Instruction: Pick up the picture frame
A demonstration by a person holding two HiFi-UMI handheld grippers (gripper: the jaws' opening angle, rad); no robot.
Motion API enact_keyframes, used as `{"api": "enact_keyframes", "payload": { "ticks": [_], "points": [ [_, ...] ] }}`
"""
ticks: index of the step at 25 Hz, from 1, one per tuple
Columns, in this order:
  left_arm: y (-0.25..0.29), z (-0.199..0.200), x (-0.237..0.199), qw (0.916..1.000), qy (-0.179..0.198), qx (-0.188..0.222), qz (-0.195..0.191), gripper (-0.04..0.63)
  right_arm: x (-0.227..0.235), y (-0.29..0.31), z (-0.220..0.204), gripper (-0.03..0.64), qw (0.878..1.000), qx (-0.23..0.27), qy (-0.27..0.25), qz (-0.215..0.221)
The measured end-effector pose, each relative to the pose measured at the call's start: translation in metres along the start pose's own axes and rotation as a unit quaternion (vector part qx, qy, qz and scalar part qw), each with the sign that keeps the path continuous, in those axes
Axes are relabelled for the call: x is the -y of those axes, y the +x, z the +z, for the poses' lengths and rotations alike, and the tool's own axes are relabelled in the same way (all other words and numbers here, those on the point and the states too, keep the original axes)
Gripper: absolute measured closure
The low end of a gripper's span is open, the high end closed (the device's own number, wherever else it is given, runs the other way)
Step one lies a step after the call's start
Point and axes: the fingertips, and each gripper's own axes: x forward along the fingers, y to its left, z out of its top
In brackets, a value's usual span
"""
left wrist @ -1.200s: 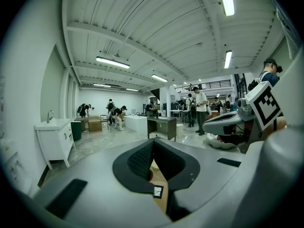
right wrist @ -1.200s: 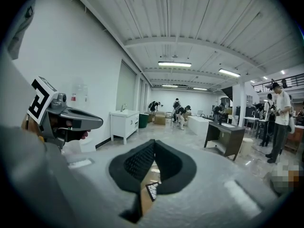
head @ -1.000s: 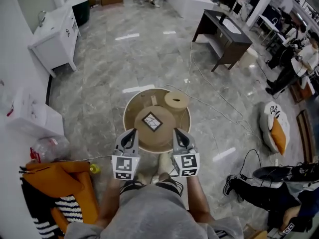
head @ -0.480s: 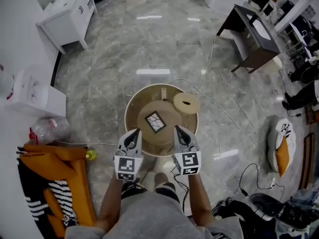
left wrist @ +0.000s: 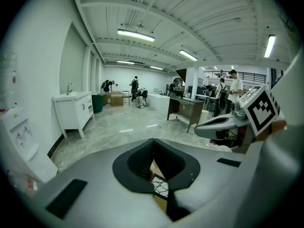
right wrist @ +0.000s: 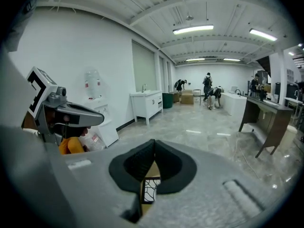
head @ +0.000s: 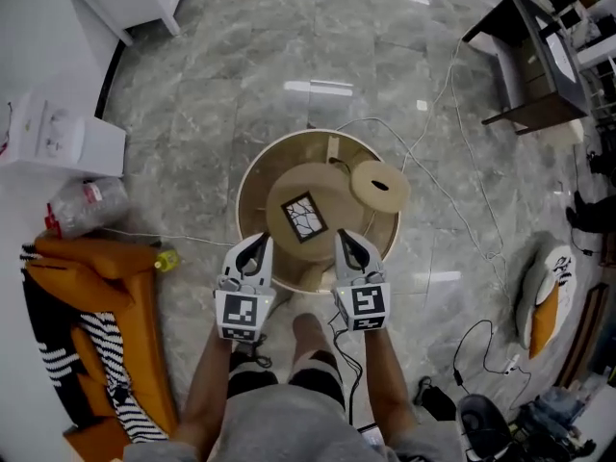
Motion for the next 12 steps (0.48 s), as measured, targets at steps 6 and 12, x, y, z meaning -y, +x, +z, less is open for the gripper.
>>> {"api": "enact_keyframes", "payload": {
  "ticks": [6,12],
  "points": [
    [0.056,-0.054,-0.007,0.9995,-0.017,-0.024,0.011,0.578,0.012,0.061,-0.063,0.617,0.999,-0.033,-0.004,0.033],
    [0.101,-0.112,-0.018,0.9981,-0.033,-0.048,0.022,0.578,0.020,0.108,-0.122,0.617,0.997,-0.059,-0.002,0.054]
  ]
}}
